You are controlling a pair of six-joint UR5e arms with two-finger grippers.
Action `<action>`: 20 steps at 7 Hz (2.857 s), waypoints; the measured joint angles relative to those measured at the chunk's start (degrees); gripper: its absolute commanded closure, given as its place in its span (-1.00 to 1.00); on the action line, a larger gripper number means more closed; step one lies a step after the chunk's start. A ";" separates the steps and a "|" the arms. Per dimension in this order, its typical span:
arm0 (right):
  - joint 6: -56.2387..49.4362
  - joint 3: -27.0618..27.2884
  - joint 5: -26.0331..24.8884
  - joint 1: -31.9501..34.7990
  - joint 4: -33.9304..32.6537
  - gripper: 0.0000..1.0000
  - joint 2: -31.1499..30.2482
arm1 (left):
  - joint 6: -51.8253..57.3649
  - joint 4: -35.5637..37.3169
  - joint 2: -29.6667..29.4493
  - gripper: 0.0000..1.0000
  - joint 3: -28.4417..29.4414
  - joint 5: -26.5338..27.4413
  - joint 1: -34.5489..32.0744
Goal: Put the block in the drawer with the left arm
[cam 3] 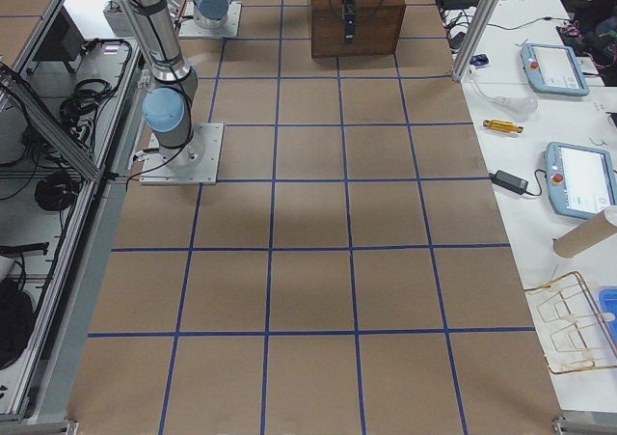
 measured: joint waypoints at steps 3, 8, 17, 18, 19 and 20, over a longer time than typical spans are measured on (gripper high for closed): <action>0.00 0.00 -0.03 0.02 0.00 -1.00 -0.03 | -0.52 1.81 0.55 -1.00 -1.00 0.02 0.03; 0.00 0.00 -0.02 0.00 0.00 -1.00 -0.01 | -15.82 -13.55 5.86 -1.00 8.25 0.27 -0.93; 0.00 0.00 0.03 0.03 0.00 -1.00 0.02 | -83.62 -16.01 9.56 -1.00 11.68 2.26 -11.15; 0.00 0.00 -0.01 0.03 0.00 -1.00 0.02 | -90.39 -16.10 9.98 -1.00 11.58 4.76 -13.62; 0.00 0.00 -0.01 0.03 0.00 -1.00 0.01 | -96.41 -16.21 10.53 -1.00 11.34 6.99 -16.65; 0.00 0.00 0.02 0.02 0.00 -1.00 0.00 | -102.02 -16.27 10.93 -1.00 11.07 8.03 -19.21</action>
